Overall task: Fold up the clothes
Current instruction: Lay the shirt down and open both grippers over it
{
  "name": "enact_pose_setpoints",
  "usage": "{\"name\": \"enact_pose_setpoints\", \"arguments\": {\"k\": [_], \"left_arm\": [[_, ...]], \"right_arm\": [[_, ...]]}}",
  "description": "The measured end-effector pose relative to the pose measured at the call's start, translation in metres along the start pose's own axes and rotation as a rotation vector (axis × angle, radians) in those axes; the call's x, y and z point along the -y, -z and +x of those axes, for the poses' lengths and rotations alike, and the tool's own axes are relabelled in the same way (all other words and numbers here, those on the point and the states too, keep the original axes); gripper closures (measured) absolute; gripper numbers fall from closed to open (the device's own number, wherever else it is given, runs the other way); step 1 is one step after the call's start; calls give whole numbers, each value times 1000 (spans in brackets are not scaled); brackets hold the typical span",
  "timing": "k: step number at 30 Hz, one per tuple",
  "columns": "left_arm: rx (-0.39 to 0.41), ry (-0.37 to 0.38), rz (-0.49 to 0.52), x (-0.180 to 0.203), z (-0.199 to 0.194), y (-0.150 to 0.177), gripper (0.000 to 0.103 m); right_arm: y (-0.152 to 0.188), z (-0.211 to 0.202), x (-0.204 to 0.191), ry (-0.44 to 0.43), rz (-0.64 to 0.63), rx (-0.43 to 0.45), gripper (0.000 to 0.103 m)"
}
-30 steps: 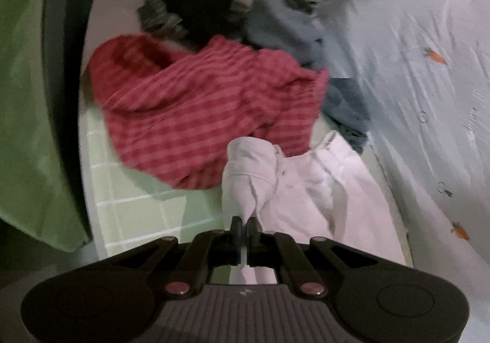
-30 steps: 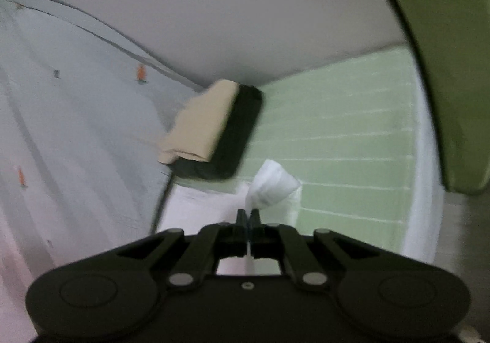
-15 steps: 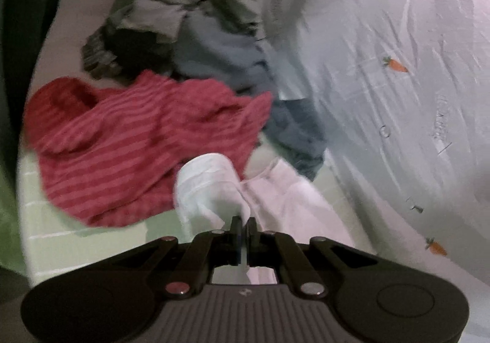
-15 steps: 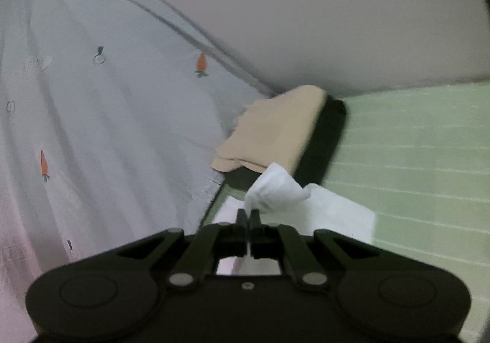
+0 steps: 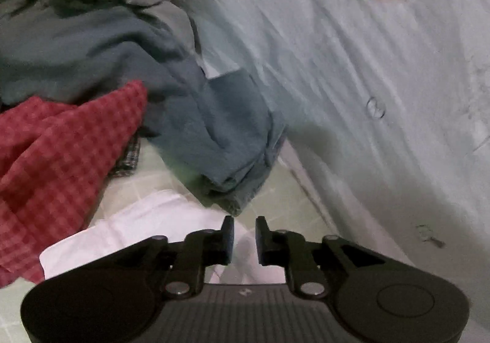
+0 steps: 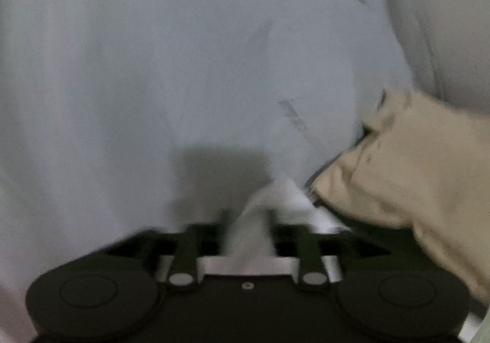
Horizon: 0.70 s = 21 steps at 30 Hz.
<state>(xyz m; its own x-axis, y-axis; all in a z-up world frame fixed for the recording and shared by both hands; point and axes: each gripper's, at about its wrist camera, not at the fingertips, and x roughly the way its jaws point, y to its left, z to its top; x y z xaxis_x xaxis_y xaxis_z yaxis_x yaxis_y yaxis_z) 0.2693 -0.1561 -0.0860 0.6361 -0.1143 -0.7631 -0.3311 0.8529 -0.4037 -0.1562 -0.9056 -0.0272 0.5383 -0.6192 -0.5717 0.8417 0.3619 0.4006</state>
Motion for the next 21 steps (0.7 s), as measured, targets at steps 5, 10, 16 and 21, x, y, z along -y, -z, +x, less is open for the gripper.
{"name": "enact_pose_setpoints", "arguments": {"k": [5, 10, 16, 21], "left_arm": [[38, -1, 189, 4, -24, 49, 33], [-84, -68, 362, -15, -30, 117, 32], [-205, -83, 468, -25, -42, 182, 27], [-234, -55, 513, -18, -54, 206, 26]], "right_arm": [[76, -32, 14, 32, -162, 2, 21], [159, -71, 77, 218, -93, -117, 21], [196, -95, 129, 238, 137, -156, 18], [193, -84, 130, 222, 163, -126, 17]]}}
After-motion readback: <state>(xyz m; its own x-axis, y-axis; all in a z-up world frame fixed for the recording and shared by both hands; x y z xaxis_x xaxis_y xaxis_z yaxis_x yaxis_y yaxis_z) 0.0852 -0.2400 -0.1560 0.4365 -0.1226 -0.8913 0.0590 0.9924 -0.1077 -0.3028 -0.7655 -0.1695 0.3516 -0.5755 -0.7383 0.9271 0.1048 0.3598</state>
